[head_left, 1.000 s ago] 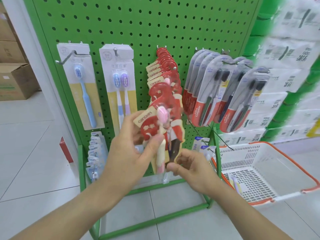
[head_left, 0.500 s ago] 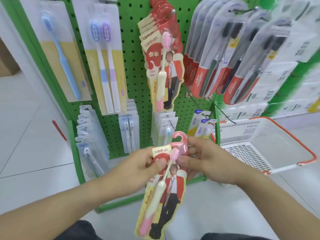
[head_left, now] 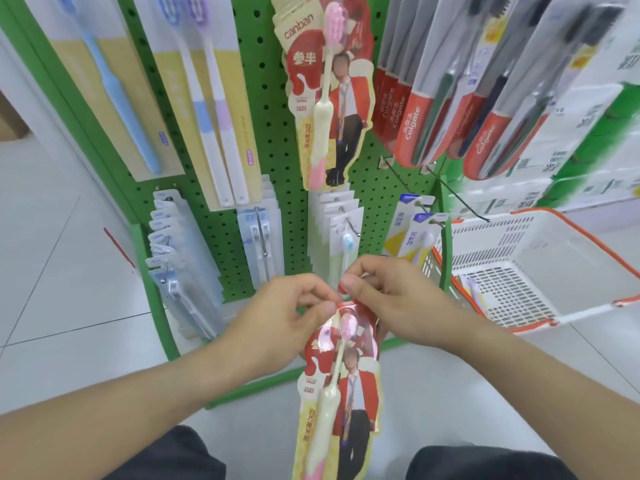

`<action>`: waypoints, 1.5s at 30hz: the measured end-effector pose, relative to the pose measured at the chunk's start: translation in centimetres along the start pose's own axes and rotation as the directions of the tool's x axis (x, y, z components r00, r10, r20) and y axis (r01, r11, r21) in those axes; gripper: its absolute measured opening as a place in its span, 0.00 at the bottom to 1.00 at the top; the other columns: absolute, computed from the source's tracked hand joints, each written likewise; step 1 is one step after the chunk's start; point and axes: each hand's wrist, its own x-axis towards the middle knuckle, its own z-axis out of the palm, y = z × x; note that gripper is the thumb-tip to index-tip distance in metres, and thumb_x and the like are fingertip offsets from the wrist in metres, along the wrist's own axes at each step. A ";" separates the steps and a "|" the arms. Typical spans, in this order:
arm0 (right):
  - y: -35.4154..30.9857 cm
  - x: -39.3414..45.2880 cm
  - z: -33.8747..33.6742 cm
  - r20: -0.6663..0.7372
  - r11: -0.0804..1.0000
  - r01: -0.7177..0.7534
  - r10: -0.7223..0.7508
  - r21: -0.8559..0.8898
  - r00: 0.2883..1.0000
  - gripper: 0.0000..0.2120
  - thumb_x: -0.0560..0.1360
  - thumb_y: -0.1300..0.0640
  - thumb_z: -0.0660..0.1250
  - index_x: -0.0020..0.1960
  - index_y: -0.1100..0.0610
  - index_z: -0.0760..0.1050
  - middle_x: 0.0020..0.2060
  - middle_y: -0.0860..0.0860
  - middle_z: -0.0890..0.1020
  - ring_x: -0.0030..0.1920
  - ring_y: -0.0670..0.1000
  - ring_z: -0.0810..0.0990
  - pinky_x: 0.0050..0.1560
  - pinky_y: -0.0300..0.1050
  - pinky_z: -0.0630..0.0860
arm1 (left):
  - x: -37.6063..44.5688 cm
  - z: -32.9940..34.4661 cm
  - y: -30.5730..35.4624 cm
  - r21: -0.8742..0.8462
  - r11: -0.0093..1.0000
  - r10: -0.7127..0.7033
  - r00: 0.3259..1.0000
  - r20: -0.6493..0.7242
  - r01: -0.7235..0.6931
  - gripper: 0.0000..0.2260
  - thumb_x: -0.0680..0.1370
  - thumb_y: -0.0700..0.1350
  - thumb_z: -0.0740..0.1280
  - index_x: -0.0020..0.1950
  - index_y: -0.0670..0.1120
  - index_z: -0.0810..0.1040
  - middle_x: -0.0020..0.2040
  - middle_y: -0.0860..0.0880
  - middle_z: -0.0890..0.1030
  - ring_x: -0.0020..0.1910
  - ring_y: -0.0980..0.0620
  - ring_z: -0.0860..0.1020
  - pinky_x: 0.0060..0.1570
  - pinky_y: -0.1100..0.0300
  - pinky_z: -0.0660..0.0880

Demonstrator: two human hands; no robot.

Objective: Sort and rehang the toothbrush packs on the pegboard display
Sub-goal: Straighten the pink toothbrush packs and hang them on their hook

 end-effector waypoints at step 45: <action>0.6 0.5 1.2 -0.029 0.987 0.102 -0.099 0.125 0.995 0.32 0.68 0.75 0.72 0.64 0.49 0.74 0.49 0.56 0.84 0.47 0.60 0.84 0.42 0.46 0.82 | 0.0 -0.2 -0.5 0.013 0.999 -0.036 0.998 -0.048 0.036 0.09 0.74 0.32 0.73 0.49 0.41 0.76 0.39 0.48 0.86 0.33 0.51 0.83 0.37 0.52 0.80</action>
